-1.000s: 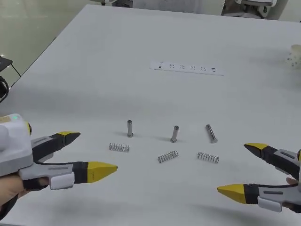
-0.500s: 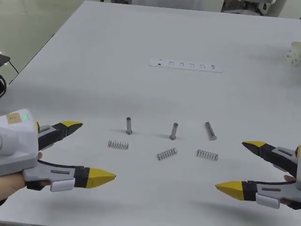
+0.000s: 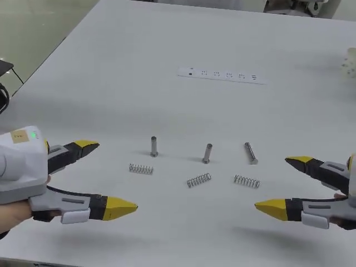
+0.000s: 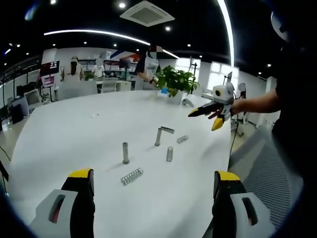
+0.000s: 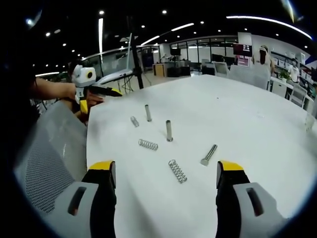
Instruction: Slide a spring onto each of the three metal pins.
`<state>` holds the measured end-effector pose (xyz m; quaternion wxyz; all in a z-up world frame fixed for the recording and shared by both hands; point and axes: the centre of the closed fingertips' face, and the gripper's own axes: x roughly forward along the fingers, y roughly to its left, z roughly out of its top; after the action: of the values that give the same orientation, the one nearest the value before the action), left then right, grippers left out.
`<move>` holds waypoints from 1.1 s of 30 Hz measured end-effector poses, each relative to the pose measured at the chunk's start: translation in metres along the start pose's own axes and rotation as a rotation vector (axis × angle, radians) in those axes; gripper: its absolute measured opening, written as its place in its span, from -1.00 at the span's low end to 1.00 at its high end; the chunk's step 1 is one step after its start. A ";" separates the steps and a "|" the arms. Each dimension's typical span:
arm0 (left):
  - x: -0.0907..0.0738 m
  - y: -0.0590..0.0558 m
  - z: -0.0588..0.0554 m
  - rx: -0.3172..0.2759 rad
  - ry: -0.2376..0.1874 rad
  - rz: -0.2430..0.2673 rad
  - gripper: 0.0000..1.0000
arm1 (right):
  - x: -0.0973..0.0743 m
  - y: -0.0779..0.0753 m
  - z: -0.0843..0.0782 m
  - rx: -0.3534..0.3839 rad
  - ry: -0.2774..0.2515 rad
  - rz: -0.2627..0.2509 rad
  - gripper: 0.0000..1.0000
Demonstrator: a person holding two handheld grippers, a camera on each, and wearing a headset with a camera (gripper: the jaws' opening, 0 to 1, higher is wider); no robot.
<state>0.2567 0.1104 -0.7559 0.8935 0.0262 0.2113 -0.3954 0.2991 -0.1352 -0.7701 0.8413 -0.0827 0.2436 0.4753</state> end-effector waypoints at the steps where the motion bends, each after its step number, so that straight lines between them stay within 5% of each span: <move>1: 0.000 0.001 -0.001 -0.005 0.007 0.002 0.96 | 0.001 -0.001 0.002 0.000 0.000 0.000 0.67; 18: -0.001 0.000 -0.005 -0.022 0.010 0.000 0.93 | 0.026 -0.037 0.027 0.041 0.060 -0.036 0.48; 33: -0.003 0.000 -0.004 0.000 -0.001 -0.004 0.89 | 0.054 -0.065 0.022 0.097 0.175 -0.069 0.12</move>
<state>0.2541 0.1132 -0.7581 0.8928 0.0258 0.2109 -0.3971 0.3848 -0.1206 -0.7832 0.8358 -0.0917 0.3360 0.4245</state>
